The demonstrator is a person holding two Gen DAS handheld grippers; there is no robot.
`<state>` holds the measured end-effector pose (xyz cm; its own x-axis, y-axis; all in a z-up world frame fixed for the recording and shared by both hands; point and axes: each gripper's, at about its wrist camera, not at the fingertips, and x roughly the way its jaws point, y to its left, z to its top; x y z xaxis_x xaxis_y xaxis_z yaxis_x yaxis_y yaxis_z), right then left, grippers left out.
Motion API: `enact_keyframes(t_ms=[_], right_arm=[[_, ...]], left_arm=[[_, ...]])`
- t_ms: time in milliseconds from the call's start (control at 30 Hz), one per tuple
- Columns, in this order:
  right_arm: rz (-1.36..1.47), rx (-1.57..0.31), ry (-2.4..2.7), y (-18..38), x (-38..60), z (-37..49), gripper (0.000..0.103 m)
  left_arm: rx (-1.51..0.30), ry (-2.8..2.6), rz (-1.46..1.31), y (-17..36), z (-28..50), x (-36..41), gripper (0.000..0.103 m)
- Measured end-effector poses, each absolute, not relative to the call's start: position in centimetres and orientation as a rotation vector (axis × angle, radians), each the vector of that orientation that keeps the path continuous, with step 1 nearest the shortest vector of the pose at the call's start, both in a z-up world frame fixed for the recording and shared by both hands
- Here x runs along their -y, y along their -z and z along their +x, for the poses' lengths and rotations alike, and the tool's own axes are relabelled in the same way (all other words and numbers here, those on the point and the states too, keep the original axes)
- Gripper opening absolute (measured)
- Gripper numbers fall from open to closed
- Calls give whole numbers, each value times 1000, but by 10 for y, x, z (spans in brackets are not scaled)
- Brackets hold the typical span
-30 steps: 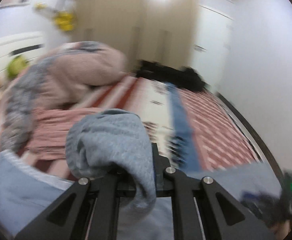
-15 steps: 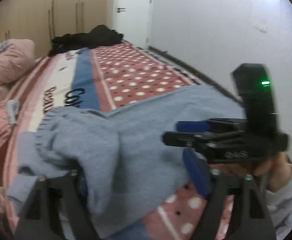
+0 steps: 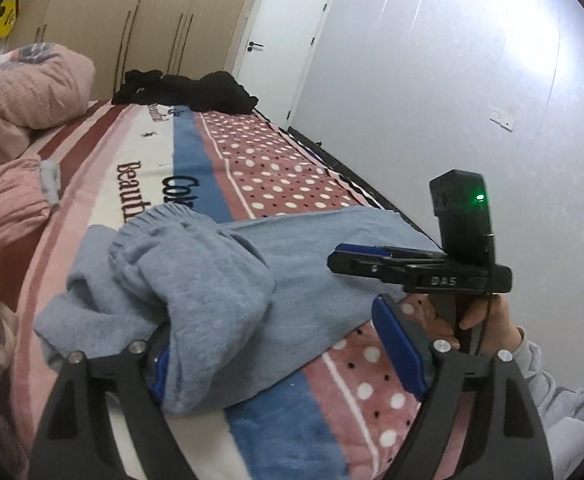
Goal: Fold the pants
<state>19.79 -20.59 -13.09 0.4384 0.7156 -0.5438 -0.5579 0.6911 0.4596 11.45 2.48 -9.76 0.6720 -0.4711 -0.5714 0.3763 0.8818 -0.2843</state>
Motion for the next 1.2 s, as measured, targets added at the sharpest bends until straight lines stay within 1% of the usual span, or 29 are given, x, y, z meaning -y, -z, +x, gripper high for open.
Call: enact_keyframes(t_ms=[233,300,367,500,567,600,733,767,833,900,967,1000,1033,1100,1133,1167,1200], right_arm=[[240,-772,-774,124,193,204,62],[246,-765,-759,122,195,206,62],[242,-756,-749,119,199,207,62],[297,-781,-811,112,202,218,66],[320,-813,-880,105,193,224,71],[304,-831,-910,100,183,226,75],[191,-911,-951,84,139,227,76],[175,-933,-957,83,131,227,77],[142,-983,-996,82,109,228,87],[101,-1020,-1006,86,95,229,88],[36,-1055,-978,94,80,230,88],[16,-1068,-974,99,74,231,84],[14,-1070,-971,102,73,232,66],[21,-1067,-974,106,73,231,46],[29,-1063,-971,107,74,230,29],[23,-1053,-965,108,75,229,23],[12,-1036,-951,108,78,226,19]], left_arm=[[-705,561,-229,101,145,-15,82],[-712,584,-236,99,147,-16,86],[-715,607,-222,100,144,-16,86],[-712,616,-201,107,142,-14,86],[-722,617,-203,111,145,-10,86],[-728,613,-197,113,146,-8,86],[-729,603,-211,119,150,-4,86],[-727,600,-215,119,149,-4,85],[-722,594,-219,120,149,-5,83],[-723,581,-217,121,149,-6,75],[-729,568,-220,122,149,-8,71],[-729,564,-223,122,149,-9,69],[-735,558,-223,123,149,-10,69],[-760,543,-218,127,150,-12,67],[-771,539,-213,128,150,-13,67],[-770,538,-207,128,149,-14,67],[-762,538,-202,125,146,-15,67]])
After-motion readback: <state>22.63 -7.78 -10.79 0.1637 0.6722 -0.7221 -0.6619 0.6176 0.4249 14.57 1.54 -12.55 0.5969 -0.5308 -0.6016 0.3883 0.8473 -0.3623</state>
